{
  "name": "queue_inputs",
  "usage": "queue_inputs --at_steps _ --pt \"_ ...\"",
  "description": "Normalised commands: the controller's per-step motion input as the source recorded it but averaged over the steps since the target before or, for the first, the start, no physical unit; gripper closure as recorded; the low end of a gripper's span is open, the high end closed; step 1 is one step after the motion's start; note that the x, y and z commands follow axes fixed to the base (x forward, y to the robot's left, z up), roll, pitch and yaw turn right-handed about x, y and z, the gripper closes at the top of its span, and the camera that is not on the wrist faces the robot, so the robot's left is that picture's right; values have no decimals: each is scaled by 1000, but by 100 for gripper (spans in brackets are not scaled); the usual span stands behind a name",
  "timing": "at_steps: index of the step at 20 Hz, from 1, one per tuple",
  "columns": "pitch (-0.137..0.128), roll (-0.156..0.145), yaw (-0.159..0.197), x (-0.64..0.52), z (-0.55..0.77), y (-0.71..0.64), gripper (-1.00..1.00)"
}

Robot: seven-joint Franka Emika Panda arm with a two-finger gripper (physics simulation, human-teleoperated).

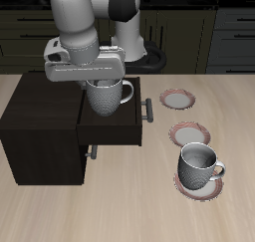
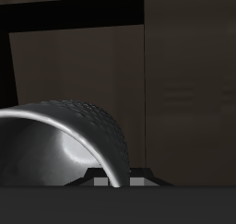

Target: Place the porcelain mug that is in the drawer onto the top of the cabinet

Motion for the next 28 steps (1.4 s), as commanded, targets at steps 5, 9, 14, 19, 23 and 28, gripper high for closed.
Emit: queue_inputs --at_steps 5,9,14,19,23,28 --pt "-42 26 -28 -192 396 82 100" --pt "-58 14 -5 -233 500 16 100" --pt "-28 -14 -10 -97 237 -133 100" --pt "-23 -48 -9 -101 218 -347 100" --pt "-29 -63 17 -16 199 -404 100" --pt "-11 -67 -13 39 72 -504 100"
